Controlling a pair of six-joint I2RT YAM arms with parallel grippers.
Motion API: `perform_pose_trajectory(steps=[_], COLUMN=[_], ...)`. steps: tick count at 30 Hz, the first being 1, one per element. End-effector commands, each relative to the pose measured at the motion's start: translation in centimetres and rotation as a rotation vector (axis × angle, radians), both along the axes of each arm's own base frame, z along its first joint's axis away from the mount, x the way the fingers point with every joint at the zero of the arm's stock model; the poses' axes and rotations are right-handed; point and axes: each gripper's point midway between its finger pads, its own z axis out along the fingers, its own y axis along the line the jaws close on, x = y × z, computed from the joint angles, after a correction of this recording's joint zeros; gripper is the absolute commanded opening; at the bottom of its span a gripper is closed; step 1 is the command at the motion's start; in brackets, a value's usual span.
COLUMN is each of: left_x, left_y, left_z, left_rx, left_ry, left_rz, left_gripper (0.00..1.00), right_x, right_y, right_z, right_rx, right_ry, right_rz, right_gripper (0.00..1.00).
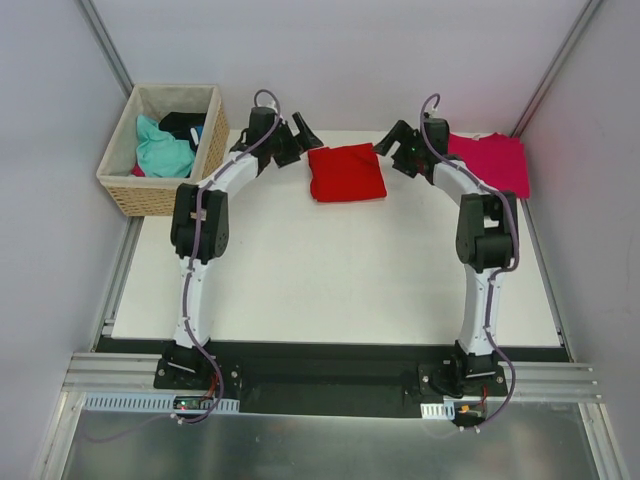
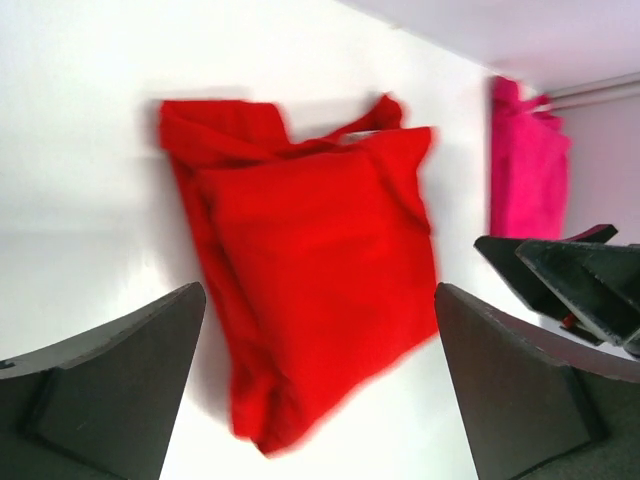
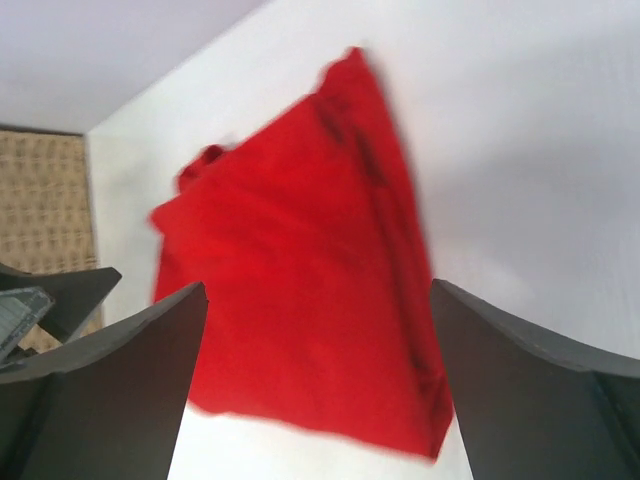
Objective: Fold and stack the t-shirts
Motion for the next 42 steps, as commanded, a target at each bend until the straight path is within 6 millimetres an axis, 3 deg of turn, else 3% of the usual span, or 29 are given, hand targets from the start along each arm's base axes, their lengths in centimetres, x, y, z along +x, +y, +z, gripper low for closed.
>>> perform_pose_trajectory(steps=[1, 2, 4, 5, 7, 8, 10, 12, 14, 22, 28, 35, 42], left_x=[-3.7, -4.7, -6.7, -7.4, -8.6, -9.1, -9.1, -9.0, -8.5, -6.1, -4.9, -5.4, -7.9], left_y=[-1.8, -2.2, -3.6, -3.8, -4.5, -4.6, -4.9, -5.0, -5.4, -4.8, -5.0, -5.4, -4.6], left_z=[12.7, 12.0, 12.9, 11.7, 11.6, 10.2, 10.1, 8.5, 8.4, 3.0, 0.9, -1.9, -4.5], left_rx=[-0.071, -0.070, -0.100, -0.101, -0.114, -0.106, -0.136, -0.161, -0.191, -0.231, -0.265, -0.297, -0.257], left_ry=[-0.210, -0.186, -0.171, -0.136, -0.122, -0.099, -0.111, -0.087, -0.116, -0.058, -0.034, 0.030, 0.087], left_rz=[-0.072, -0.088, -0.126, -0.132, -0.142, -0.142, -0.141, -0.132, -0.139, -0.102, -0.101, -0.102, -0.085], left_gripper=[0.99, 0.99, 0.99, 0.99, 0.99, 0.99, 0.99, 0.99, 0.99, 0.99, 0.99, 0.99, 0.99], right_x=[-2.2, -3.2, -4.0, -4.5, -4.8, -4.8, -4.5, -3.9, -3.2, -1.2, -0.9, -2.8, -7.1], right_y=[2.2, 2.8, 3.2, 3.5, 3.8, 3.9, 4.3, 4.5, 4.8, 5.5, 5.4, 5.2, 4.7], right_z=[12.7, 13.2, 13.1, 12.8, 12.2, 12.0, 11.1, 9.6, 9.5, 5.3, 4.1, 0.7, -4.7], right_rx=[0.035, 0.036, 0.032, 0.030, 0.035, 0.041, 0.048, 0.053, 0.061, 0.073, 0.077, 0.085, 0.090], right_ry=[-0.283, -0.285, -0.280, -0.269, -0.254, -0.251, -0.236, -0.210, -0.212, -0.149, -0.129, -0.052, 0.100], right_rz=[0.077, 0.093, 0.106, 0.111, 0.116, 0.113, 0.118, 0.120, 0.123, 0.134, 0.139, 0.132, 0.094], right_gripper=[0.96, 0.97, 0.96, 0.97, 0.97, 0.97, 0.96, 0.96, 0.97, 0.97, 0.97, 0.97, 0.97])
